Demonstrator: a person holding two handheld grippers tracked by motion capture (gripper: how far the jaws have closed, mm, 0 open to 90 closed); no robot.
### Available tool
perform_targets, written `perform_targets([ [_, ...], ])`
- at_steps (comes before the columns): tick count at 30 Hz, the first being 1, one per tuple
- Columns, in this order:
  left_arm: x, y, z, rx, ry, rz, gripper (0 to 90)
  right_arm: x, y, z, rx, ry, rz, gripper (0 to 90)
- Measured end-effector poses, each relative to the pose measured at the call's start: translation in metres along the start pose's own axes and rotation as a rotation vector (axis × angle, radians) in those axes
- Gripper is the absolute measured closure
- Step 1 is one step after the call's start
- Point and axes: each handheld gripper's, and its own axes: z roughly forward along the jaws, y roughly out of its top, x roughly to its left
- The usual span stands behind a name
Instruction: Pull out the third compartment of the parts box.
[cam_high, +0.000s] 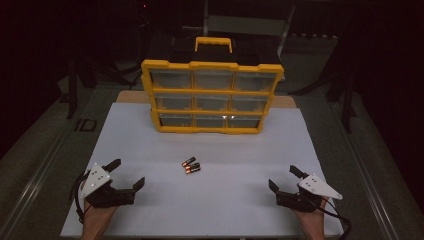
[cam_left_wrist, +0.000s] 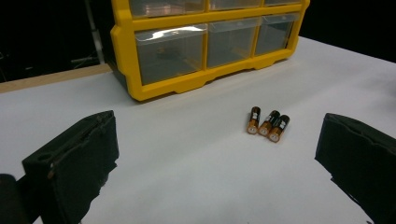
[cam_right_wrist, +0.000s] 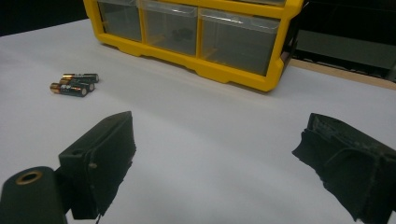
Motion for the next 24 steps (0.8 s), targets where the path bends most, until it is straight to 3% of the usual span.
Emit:
perform_targets([
  [19, -0.001, 0.0, 0.003, -0.002, 0.004, -0.011, 0.1, 0.003, 0.005, 0.004, 0.034, 0.0, 0.016, 9.0],
  [24, -0.004, 0.0, 0.006, 0.007, -0.004, -0.009, 0.1, 0.007, 0.014, 0.007, 0.047, 0.005, 0.0, 8.7],
])
